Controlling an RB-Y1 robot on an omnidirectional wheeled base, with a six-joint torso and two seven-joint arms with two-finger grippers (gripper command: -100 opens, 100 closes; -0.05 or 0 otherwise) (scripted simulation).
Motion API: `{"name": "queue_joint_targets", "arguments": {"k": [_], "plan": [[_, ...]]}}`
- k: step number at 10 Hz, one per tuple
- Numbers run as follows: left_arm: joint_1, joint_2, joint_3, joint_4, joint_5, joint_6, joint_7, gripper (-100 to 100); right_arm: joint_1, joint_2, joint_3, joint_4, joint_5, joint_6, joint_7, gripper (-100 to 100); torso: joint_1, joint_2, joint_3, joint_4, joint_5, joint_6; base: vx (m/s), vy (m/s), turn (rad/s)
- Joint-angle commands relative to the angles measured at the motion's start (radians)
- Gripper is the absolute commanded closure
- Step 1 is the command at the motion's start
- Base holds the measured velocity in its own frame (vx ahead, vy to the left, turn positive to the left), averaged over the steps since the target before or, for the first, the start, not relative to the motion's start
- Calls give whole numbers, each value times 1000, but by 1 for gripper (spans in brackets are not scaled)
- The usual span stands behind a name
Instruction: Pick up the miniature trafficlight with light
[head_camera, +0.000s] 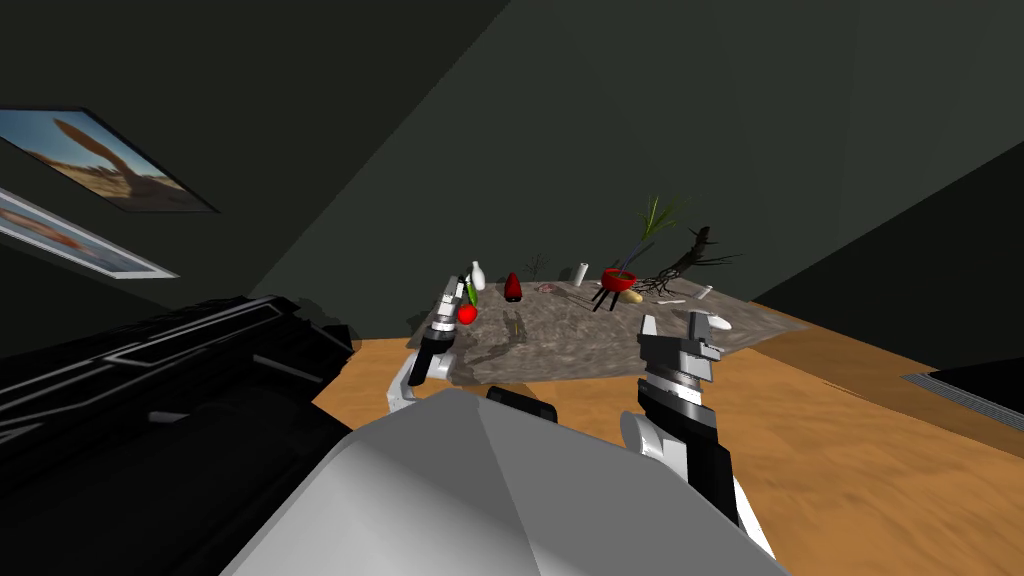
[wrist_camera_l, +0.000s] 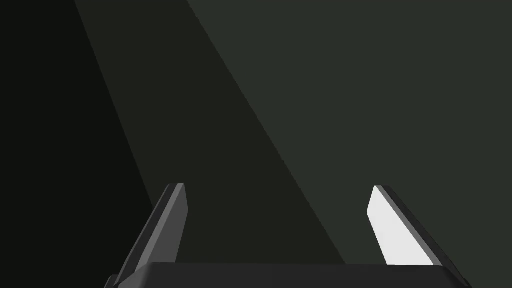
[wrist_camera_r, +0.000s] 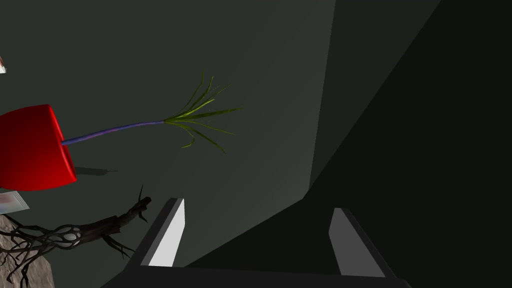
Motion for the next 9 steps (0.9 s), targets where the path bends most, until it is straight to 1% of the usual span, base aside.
{"name": "queue_joint_targets", "arguments": {"k": [1,2,3,5,6,9], "plan": [[-22,28,27,25,-23,16,-14,-100,0,0,0,0,0,0,0,0,0,0,0,0,0,0,-46,-17,5],[-36,40,42,37,-35,25,-21,-100,0,0,0,0,0,0,0,0,0,0,0,0,0,0,-40,-17,4],[-63,62,73,63,-59,44,-35,-100,0,0,0,0,0,0,0,0,0,0,0,0,0,0,-48,-13,-2],[-90,83,103,91,-85,65,-51,-100,0,0,0,0,0,0,0,0,0,1,0,0,0,0,-42,-9,-11],[-113,103,131,122,-111,87,-70,-100,0,0,0,0,0,0,0,0,0,0,0,0,0,0,-47,-9,-47],[-141,132,167,172,-154,125,-103,-100,0,0,0,0,0,0,0,0,1,0,0,0,0,0,-31,2,-53]]}}
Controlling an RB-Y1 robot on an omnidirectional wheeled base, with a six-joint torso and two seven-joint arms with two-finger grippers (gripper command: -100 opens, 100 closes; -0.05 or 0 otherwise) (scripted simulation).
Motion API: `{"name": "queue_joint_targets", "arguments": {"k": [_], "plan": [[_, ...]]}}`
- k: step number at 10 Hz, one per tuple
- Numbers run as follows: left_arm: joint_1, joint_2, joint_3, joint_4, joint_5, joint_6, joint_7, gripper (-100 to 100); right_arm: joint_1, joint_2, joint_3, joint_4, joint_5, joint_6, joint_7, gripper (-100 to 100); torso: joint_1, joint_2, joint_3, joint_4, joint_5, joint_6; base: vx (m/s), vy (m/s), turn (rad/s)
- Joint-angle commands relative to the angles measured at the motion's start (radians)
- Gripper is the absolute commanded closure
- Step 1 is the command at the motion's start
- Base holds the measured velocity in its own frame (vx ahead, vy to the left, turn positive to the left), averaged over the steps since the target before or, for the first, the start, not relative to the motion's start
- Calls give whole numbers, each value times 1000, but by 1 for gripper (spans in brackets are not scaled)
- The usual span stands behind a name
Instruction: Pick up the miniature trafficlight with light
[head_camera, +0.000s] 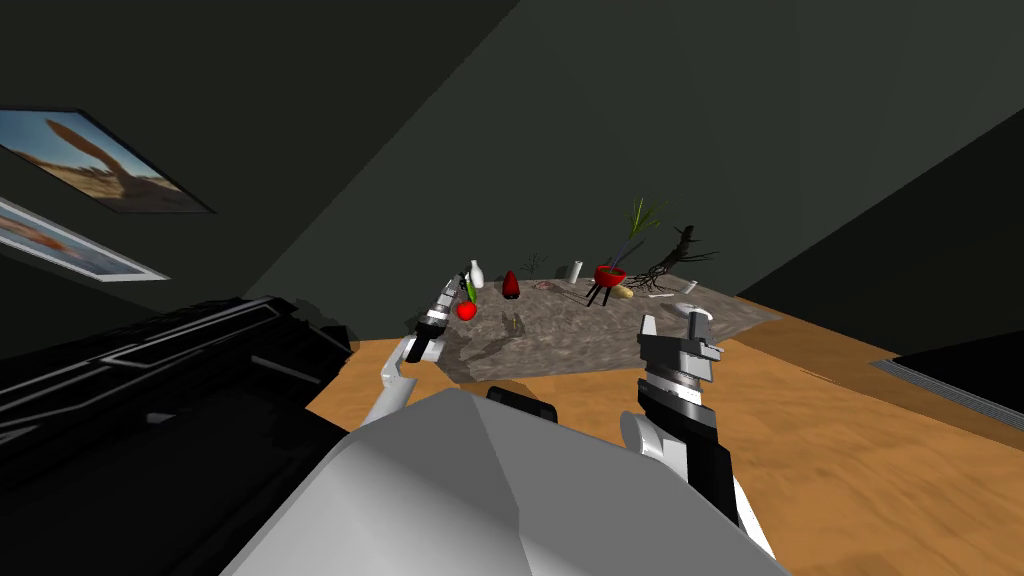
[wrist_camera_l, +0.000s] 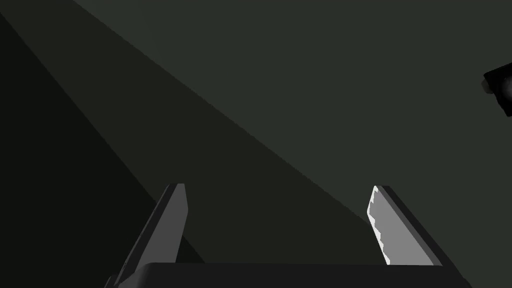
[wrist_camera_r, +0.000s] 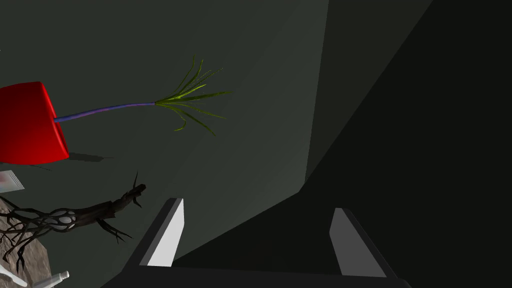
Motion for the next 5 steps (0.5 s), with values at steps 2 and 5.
{"name": "queue_joint_targets", "arguments": {"k": [2,5], "plan": [[-22,21,22,43,-43,44,-38,-100,0,0,0,0,0,0,0,0,0,0,0,0,0,0,-20,11,-90],[-33,53,43,101,-91,89,-83,-100,0,0,0,0,0,0,0,0,1,-1,-1,0,0,0,-13,23,-99]]}}
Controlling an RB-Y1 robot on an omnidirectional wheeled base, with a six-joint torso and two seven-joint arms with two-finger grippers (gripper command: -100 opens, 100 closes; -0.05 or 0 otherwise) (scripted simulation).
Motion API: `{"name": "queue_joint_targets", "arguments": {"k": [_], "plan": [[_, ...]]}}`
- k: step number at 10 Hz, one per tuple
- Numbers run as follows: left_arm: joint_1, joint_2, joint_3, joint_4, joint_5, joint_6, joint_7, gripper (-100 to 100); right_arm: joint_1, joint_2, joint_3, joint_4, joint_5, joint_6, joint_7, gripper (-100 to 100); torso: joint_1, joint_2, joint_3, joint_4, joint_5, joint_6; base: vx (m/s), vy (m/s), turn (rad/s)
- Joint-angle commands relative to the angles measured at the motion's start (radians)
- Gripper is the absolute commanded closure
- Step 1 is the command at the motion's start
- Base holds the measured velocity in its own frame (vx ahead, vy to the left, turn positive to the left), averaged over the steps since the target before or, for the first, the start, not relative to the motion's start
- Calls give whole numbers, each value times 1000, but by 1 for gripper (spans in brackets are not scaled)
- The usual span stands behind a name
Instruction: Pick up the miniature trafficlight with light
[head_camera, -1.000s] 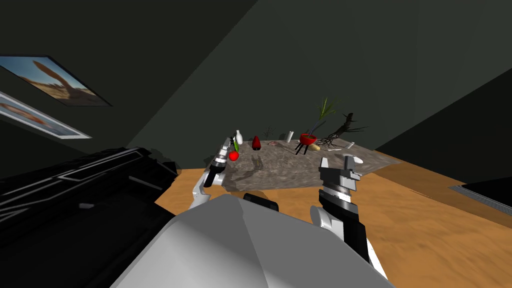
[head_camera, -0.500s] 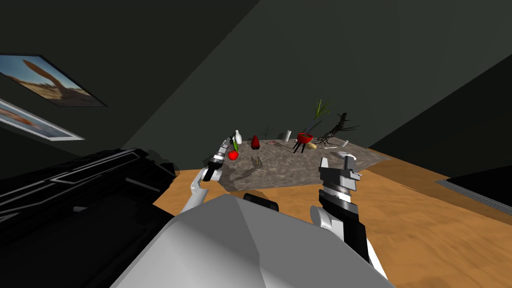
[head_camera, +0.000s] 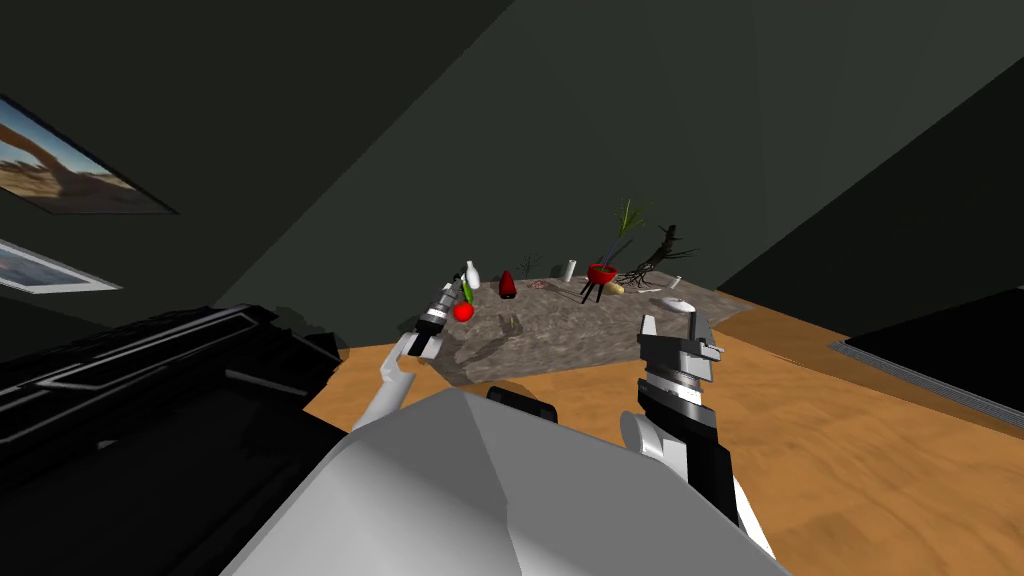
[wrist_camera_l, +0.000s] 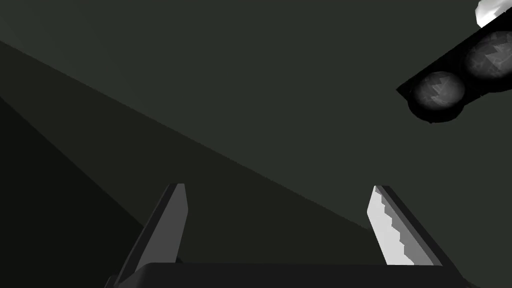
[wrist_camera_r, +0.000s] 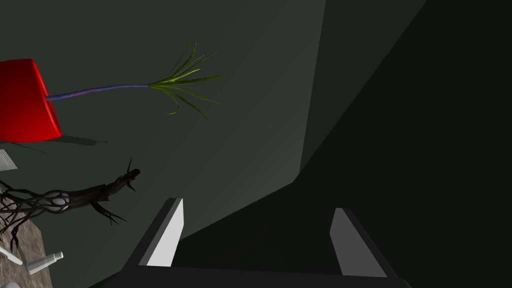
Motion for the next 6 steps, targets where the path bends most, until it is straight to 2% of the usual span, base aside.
{"name": "queue_joint_targets", "arguments": {"k": [1,6], "plan": [[2,24,13,26,-23,31,-22,-100,0,0,0,0,0,0,0,0,0,0,0,0,0,0,-13,24,-153],[6,75,26,132,-105,113,-108,-100,0,0,0,0,0,0,0,0,1,-1,0,0,0,0,-6,31,-129]]}}
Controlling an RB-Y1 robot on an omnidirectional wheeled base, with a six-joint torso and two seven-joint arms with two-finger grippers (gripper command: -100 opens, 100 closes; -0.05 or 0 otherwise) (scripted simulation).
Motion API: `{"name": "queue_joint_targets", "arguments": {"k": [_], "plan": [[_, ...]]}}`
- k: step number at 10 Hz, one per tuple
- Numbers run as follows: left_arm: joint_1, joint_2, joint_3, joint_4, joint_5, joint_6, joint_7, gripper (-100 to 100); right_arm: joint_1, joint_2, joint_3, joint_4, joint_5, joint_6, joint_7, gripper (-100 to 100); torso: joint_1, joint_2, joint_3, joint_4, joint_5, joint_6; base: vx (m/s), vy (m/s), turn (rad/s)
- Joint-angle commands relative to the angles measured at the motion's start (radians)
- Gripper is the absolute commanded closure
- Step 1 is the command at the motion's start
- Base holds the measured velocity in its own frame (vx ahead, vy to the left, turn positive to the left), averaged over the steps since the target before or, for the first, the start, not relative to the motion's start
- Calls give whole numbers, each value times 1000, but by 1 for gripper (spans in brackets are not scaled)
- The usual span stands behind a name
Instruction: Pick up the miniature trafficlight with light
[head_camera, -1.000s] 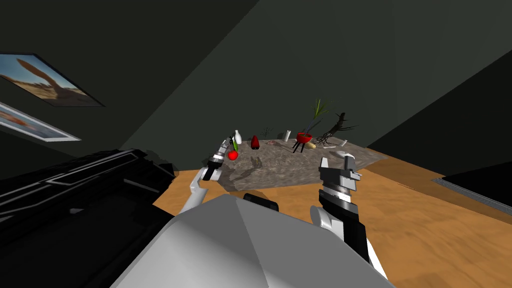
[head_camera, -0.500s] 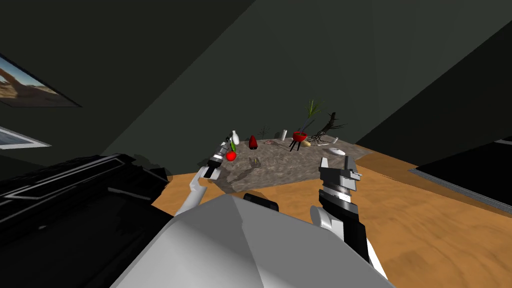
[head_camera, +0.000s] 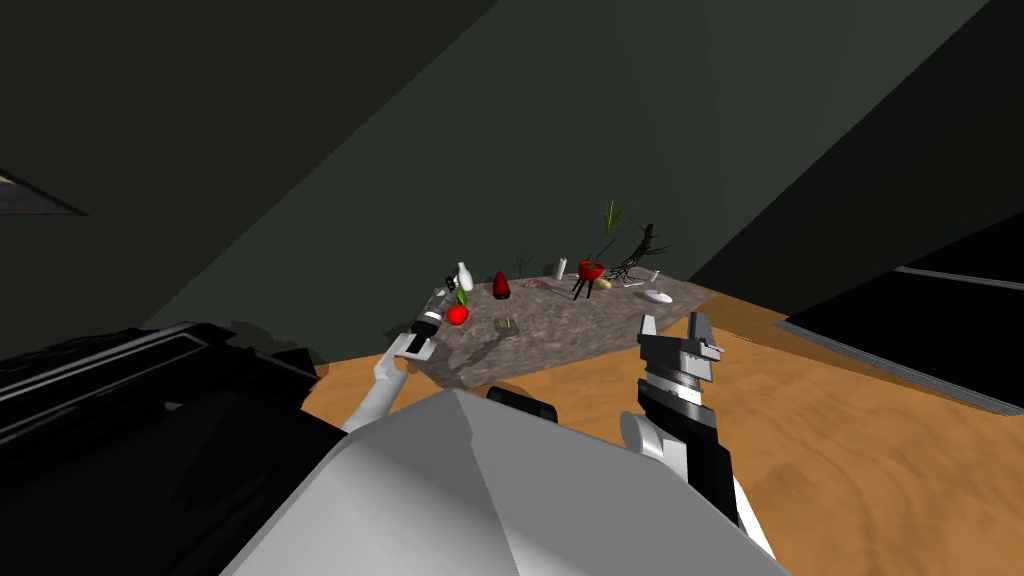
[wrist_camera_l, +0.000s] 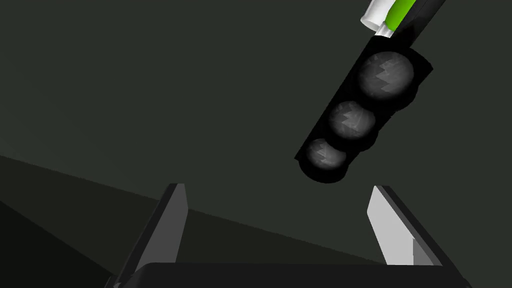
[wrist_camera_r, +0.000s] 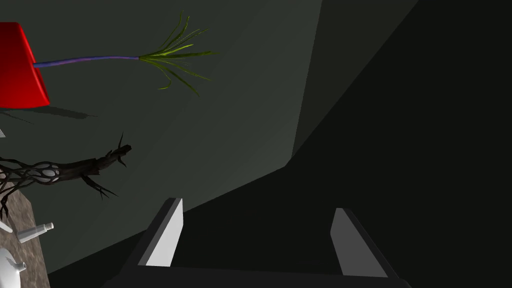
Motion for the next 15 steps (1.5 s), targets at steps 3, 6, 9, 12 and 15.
{"name": "queue_joint_targets", "arguments": {"k": [3,6,9,12,15], "plan": [[12,27,3,67,-56,58,-63,-100,0,0,0,0,0,0,0,0,0,0,0,0,0,0,-2,30,-163],[18,48,4,117,-92,95,-102,-100,0,0,0,0,0,0,0,0,0,-1,0,0,0,0,9,32,-105],[26,67,1,167,-122,127,-133,-100,0,0,0,0,0,0,0,0,0,-2,-1,0,0,0,33,33,-107],[-19,82,-26,209,-96,88,-142,-100,0,0,0,0,0,0,0,0,-2,-1,-1,0,-1,0,3,-2,45],[-91,97,-58,279,-77,58,-157,-100,0,0,0,0,0,0,0,0,-4,0,0,0,-1,0,-13,-31,88]]}}
